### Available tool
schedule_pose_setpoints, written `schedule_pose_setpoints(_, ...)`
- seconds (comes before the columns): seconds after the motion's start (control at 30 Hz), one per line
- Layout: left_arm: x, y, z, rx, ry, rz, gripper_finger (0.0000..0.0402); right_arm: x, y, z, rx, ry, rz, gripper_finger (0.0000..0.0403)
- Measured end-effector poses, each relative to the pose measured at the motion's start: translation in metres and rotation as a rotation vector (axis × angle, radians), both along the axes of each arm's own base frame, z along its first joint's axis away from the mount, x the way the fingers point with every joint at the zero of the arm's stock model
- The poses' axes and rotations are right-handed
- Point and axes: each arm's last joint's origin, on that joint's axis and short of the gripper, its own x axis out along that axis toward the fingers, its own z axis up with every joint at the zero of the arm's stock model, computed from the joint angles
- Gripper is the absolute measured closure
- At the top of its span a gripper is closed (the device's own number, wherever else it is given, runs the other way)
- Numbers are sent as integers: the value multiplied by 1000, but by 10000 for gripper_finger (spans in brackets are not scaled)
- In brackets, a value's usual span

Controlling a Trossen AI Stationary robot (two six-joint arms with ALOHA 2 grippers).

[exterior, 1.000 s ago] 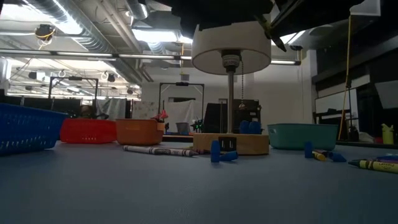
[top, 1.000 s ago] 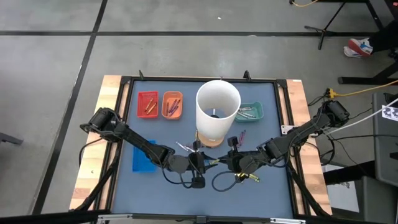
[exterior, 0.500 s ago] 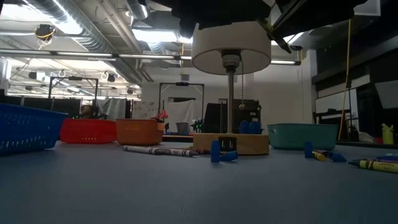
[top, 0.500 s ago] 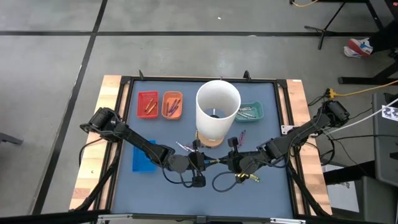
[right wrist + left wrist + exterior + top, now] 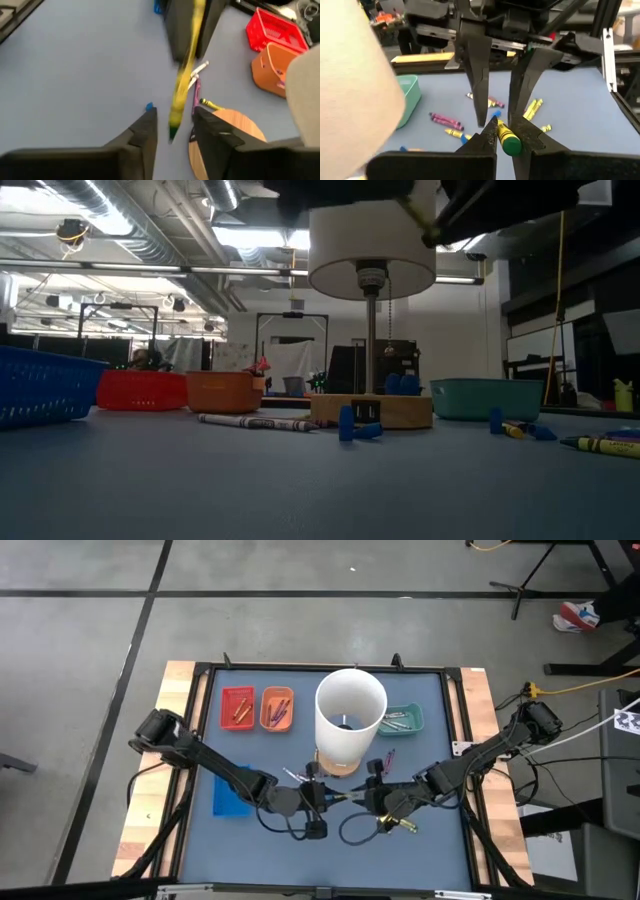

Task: Sort crayons
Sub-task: Put the green crayon into the red bin

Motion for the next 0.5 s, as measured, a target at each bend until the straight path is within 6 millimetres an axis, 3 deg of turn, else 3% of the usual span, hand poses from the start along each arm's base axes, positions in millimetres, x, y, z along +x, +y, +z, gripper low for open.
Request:
schedule_pose_setpoints(0.3, -48, 9, 38, 5, 204, 2, 390, -9, -3, -10, 37, 147, -14, 247)
schedule_pose_setpoints(0.5, -92, 34, 59, -12, 359, 141, 389, -14, -5, -14, 67, 223, -40, 247)
